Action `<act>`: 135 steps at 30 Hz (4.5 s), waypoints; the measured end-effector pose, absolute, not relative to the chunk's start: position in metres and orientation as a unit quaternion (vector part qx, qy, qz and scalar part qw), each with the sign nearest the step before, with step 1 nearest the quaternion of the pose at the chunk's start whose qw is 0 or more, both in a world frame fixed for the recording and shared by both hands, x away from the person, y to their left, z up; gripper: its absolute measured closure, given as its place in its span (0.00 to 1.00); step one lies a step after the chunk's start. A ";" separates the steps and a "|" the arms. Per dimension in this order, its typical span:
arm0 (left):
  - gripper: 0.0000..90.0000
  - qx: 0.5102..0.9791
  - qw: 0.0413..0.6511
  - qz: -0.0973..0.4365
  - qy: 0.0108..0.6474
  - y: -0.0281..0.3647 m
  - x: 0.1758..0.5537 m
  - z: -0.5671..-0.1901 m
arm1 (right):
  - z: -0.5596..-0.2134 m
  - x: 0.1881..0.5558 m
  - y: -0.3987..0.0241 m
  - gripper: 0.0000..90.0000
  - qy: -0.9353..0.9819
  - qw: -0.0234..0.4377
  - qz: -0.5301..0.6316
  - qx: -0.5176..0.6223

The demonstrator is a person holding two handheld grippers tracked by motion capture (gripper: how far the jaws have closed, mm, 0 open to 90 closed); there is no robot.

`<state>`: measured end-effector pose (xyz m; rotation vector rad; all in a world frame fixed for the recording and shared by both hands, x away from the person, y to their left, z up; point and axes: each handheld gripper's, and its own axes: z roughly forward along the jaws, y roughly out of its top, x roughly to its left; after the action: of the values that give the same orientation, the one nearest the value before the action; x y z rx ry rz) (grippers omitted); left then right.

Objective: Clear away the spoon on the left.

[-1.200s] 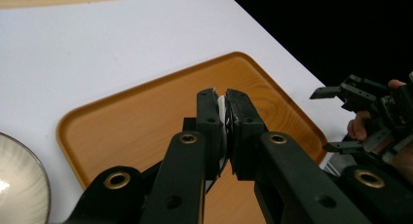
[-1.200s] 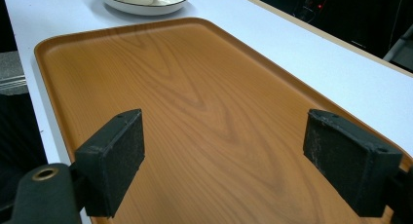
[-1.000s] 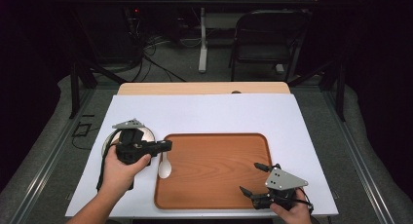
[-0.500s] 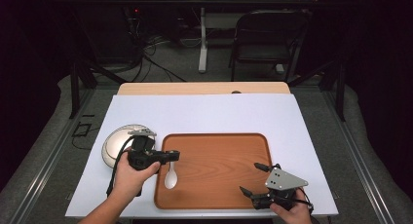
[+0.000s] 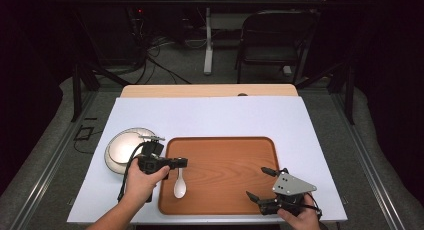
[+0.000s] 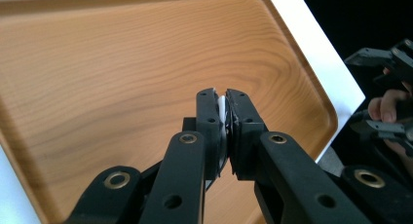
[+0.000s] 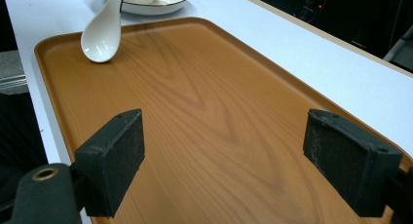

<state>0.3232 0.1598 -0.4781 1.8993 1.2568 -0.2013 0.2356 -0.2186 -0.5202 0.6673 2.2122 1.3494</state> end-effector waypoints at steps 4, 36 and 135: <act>0.94 0.744 0.418 -0.084 0.514 0.160 0.327 -0.482 | -0.520 0.235 -0.219 0.17 0.804 0.231 0.491 0.243; 0.91 0.671 0.379 -0.110 0.628 0.151 0.374 -0.524 | -0.520 0.235 -0.219 0.17 0.805 0.230 0.491 0.242; 0.51 0.740 0.322 0.067 0.587 0.210 0.344 -0.475 | -0.521 0.235 -0.218 0.17 0.805 0.230 0.490 0.242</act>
<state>0.3440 0.2096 -0.4753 1.9419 1.5408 0.1770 0.2354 -0.2182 -0.5206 0.6669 2.2147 1.3472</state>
